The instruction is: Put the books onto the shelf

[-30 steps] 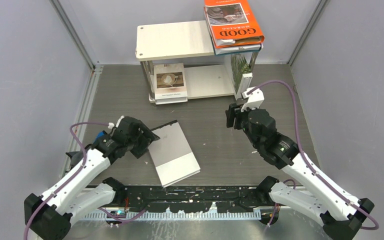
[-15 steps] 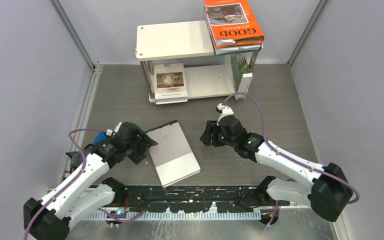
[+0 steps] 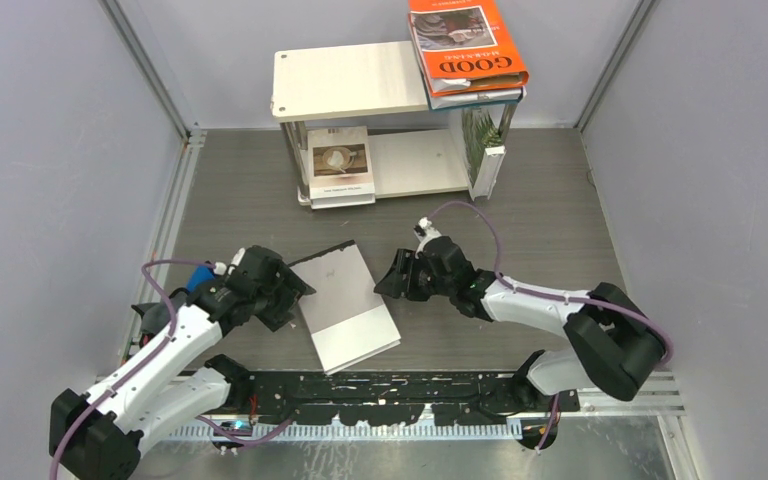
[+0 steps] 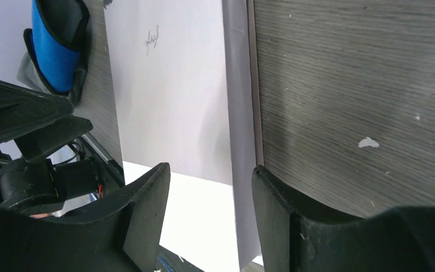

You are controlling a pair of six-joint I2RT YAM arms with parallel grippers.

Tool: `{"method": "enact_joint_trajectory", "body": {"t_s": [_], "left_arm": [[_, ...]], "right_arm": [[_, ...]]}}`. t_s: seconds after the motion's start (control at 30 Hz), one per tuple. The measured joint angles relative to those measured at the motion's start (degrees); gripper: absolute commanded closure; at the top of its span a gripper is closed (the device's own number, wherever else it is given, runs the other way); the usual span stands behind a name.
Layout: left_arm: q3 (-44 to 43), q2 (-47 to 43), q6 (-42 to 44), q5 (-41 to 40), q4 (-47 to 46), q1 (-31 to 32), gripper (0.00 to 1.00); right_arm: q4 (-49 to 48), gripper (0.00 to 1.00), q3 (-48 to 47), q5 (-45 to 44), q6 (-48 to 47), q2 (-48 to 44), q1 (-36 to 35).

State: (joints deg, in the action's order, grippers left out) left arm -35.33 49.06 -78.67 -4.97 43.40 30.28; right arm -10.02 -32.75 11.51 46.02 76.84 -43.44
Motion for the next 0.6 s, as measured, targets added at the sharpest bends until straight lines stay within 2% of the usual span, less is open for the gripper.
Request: {"method": "enact_joint_trajectory", "body": {"t_s": [0.23, 0.37, 0.6], "left_arm": [[1.18, 0.09, -0.46, -0.07, -0.26, 0.0, 0.28], [1.53, 0.13, -0.48, -0.22, -0.31, 0.0, 0.28], [1.62, 1.27, -0.48, -0.39, -1.11, 0.0, 0.28]], "right_arm": [[-6.97, 0.41, 2.34, 2.93, 2.89, 5.57, 0.0], [-10.8, 0.45, 3.1, 4.37, 4.2, 7.98, 0.0], [-15.45, 0.63, 3.41, 6.64, 6.34, 10.19, 0.0]]}}
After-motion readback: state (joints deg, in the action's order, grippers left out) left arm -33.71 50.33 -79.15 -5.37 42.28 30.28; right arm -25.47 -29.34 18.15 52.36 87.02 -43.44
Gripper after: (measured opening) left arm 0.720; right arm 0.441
